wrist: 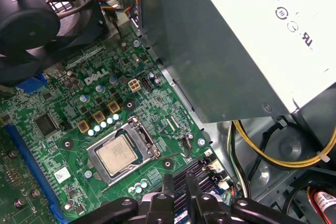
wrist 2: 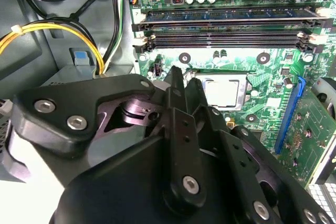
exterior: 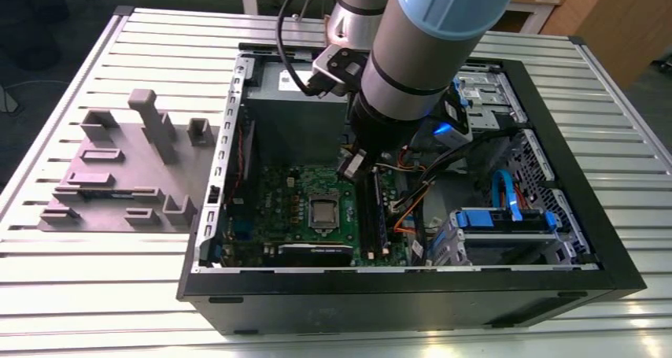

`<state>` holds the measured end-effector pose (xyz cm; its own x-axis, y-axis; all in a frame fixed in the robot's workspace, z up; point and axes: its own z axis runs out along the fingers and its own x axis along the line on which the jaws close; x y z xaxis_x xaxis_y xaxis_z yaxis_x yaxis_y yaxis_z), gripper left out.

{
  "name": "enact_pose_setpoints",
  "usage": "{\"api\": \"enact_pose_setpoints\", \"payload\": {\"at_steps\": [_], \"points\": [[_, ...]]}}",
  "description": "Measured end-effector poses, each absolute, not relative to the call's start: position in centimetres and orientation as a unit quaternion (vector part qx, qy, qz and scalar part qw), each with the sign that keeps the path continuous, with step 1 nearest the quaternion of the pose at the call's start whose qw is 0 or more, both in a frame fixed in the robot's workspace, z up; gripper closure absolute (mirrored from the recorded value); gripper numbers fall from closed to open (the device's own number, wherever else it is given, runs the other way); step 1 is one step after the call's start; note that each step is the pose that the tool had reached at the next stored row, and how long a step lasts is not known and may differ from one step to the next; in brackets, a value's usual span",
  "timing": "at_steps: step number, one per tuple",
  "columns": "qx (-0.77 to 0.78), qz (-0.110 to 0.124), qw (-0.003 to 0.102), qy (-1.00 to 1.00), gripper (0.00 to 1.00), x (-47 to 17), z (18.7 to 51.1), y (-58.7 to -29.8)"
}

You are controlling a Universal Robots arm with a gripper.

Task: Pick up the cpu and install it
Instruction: 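Install the first cpu locking lever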

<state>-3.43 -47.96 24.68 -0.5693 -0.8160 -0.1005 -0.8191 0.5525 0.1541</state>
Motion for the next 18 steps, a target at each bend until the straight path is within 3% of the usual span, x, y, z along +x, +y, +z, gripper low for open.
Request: {"api": "enact_pose_setpoints", "payload": {"at_steps": [4, 7, 16, 18], "points": [[-0.464, 0.092, 0.009, 0.881, 0.77, -3.42, 24.68, -47.96], [-0.464, 0.092, 0.009, 0.881, 0.9, -3.42, 24.68, -47.96], [-0.464, 0.092, 0.009, 0.881, 0.89, -3.39, 24.68, -47.95], [-0.464, 0.092, 0.009, 0.881, 0.76, -3.38, 24.68, -47.96]]}}
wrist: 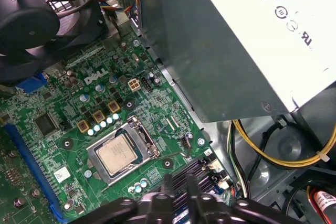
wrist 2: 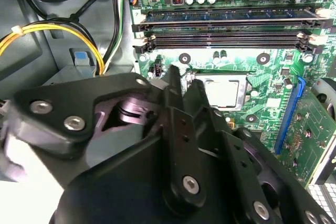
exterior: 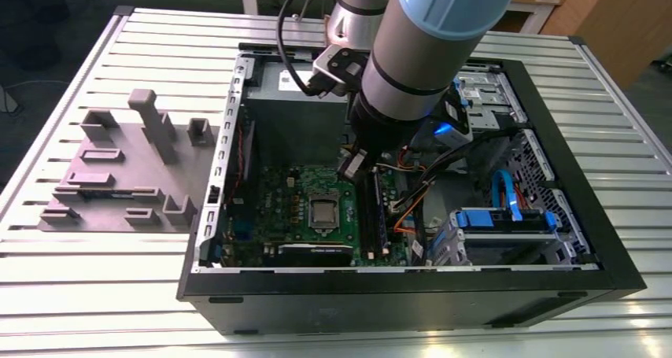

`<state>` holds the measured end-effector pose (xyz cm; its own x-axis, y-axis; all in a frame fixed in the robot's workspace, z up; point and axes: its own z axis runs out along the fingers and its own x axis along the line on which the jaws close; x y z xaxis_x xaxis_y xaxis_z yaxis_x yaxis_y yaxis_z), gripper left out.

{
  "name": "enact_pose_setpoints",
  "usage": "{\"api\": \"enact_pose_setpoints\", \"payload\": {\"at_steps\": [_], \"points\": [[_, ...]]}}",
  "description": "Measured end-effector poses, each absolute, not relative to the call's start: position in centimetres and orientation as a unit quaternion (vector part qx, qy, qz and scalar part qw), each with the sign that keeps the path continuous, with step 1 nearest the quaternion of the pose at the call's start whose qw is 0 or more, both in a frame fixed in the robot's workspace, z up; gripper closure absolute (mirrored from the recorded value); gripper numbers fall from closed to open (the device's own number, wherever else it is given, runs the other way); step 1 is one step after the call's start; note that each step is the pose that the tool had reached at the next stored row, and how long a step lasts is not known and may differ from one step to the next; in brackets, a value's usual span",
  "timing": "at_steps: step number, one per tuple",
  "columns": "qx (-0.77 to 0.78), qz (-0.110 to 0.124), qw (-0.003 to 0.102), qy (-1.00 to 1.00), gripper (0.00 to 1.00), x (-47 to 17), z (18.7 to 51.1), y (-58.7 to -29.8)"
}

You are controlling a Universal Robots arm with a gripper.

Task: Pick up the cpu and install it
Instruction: 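Install the first cpu locking lever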

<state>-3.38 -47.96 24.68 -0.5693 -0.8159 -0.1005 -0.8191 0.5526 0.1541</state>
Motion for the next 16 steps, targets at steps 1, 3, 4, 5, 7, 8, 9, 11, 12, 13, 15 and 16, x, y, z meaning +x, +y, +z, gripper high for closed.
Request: {"api": "enact_pose_setpoints", "payload": {"at_steps": [1, 3, 4, 5, 7, 8, 9, 11, 12, 13, 15, 16], "points": [[-0.464, 0.092, 0.009, 0.881, 0.76, -3.38, 24.68, -47.96], [-0.464, 0.092, 0.009, 0.881, 0.7, -3.38, 24.68, -47.96], [-0.464, 0.092, 0.009, 0.881, 0.7, -3.37, 24.68, -47.96], [-0.464, 0.092, 0.009, 0.881, 0.71, -3.37, 24.68, -47.95], [-0.464, 0.092, 0.009, 0.881, 0.78, -3.37, 24.68, -47.95], [-0.464, 0.092, 0.009, 0.881, 0.84, -3.36, 24.68, -47.96], [-0.464, 0.092, 0.009, 0.881, 0.84, -3.36, 24.68, -47.96], [-0.464, 0.092, 0.009, 0.881, 0.9, -3.36, 24.68, -47.96], [-0.464, 0.092, 0.009, 0.881, 0.9, -3.35, 24.68, -47.96], [-0.464, 0.092, 0.009, 0.881, 0.9, -3.35, 24.68, -47.96], [-0.464, 0.092, 0.009, 0.881, 0.9, -3.35, 24.68, -47.95], [-0.464, 0.092, 0.009, 0.881, 0.9, -3.34, 24.68, -47.96]]}}
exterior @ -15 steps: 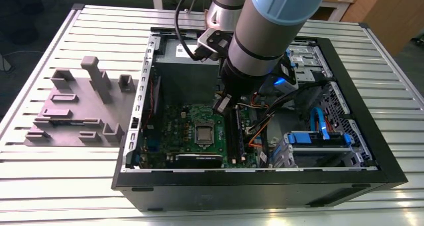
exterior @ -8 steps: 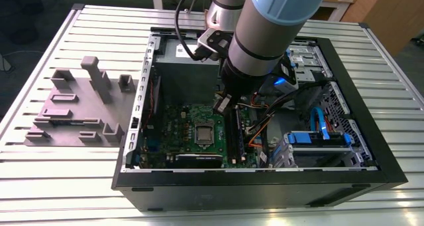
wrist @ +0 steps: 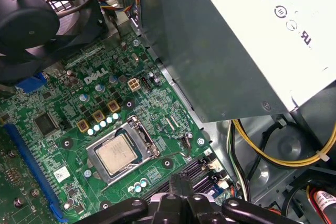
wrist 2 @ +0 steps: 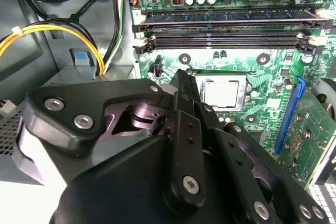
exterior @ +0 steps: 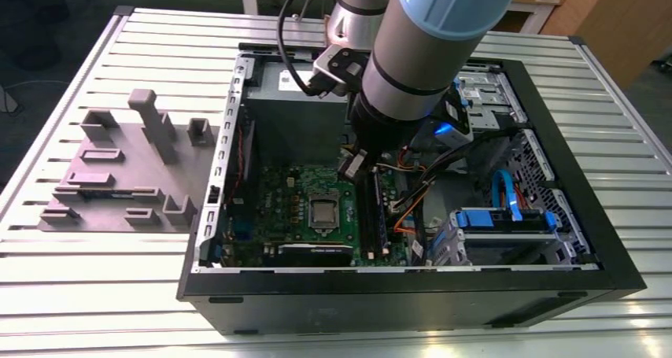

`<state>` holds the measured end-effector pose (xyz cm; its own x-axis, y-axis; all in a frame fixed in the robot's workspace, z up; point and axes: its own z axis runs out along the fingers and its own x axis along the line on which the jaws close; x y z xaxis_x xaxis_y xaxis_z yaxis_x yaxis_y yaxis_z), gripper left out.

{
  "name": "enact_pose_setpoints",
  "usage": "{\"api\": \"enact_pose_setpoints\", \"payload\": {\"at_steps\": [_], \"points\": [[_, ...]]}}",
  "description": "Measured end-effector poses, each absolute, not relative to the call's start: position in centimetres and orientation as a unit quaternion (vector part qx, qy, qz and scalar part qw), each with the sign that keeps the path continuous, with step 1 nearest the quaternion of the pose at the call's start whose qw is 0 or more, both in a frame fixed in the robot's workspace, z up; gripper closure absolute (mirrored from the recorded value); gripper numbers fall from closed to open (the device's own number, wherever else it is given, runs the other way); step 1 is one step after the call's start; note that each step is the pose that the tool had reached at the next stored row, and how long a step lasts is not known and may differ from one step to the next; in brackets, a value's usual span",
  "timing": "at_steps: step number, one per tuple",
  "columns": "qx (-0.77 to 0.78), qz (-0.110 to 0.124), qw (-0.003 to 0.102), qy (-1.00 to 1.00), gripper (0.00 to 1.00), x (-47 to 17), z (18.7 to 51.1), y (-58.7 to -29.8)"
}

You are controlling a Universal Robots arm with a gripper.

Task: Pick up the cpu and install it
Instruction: 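Install the first cpu locking lever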

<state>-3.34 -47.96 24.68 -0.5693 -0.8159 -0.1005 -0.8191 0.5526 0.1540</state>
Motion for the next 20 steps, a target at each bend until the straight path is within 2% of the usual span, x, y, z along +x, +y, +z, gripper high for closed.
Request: {"api": "enact_pose_setpoints", "payload": {"at_steps": [2, 3, 4, 5, 9, 10, 11, 12, 20], "points": [[-0.464, 0.092, 0.009, 0.881, 0.89, -3.34, 24.68, -47.95], [-0.464, 0.092, 0.009, 0.881, 0.83, -3.33, 24.68, -47.96], [-0.464, 0.092, 0.009, 0.881, 0.83, -3.33, 24.68, -47.96], [-0.464, 0.092, 0.009, 0.881, 0.76, -3.33, 24.68, -47.96], [-0.464, 0.092, 0.009, 0.881, 0.78, -3.32, 24.68, -47.96], [-0.464, 0.092, 0.009, 0.881, 0.84, -3.32, 24.68, -47.95], [-0.464, 0.092, 0.009, 0.881, 0.84, -3.32, 24.68, -47.96], [-0.464, 0.092, 0.009, 0.881, 0.9, -3.31, 24.68, -47.96], [-0.464, 0.092, 0.009, 0.881, 0.9, -3.29, 24.68, -47.96]]}}
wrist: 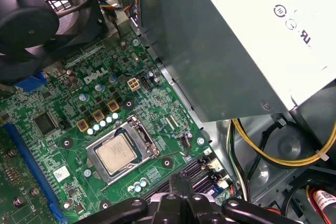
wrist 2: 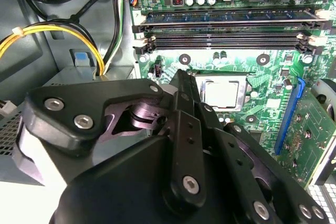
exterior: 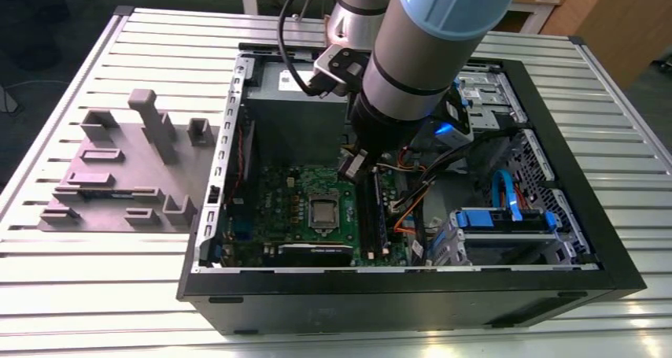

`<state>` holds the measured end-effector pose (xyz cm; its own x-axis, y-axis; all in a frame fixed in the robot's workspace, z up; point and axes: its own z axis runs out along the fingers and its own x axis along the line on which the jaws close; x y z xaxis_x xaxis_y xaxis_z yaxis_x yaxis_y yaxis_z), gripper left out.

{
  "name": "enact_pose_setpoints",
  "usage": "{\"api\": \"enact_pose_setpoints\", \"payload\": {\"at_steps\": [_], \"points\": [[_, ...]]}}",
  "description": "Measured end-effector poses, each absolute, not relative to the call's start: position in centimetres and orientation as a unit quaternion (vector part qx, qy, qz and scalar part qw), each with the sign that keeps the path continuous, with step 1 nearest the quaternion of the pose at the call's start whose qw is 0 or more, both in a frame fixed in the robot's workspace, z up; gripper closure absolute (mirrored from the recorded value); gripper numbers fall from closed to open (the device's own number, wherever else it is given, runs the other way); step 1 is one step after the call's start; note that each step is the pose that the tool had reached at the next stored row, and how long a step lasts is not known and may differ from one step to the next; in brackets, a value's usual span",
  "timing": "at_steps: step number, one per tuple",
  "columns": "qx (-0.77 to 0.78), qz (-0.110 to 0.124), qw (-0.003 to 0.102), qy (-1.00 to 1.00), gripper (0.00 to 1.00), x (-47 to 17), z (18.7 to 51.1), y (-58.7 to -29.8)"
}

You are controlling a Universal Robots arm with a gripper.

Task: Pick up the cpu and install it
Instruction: 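Install the first cpu locking lever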

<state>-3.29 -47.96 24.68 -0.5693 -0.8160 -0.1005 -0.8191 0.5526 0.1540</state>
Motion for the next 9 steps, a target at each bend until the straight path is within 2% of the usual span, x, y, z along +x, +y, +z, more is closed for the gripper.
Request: {"api": "enact_pose_setpoints", "payload": {"at_steps": [2, 3, 4, 5, 9], "points": [[-0.464, 0.092, 0.009, 0.881, 0.89, -3.29, 24.68, -47.96], [-0.464, 0.092, 0.009, 0.881, 0.83, -3.29, 24.68, -47.96], [-0.464, 0.092, 0.009, 0.881, 0.83, -3.28, 24.68, -47.95], [-0.464, 0.092, 0.009, 0.881, 0.76, -3.28, 24.68, -47.96], [-0.464, 0.092, 0.009, 0.881, 0.77, -3.27, 24.68, -47.96]]}}
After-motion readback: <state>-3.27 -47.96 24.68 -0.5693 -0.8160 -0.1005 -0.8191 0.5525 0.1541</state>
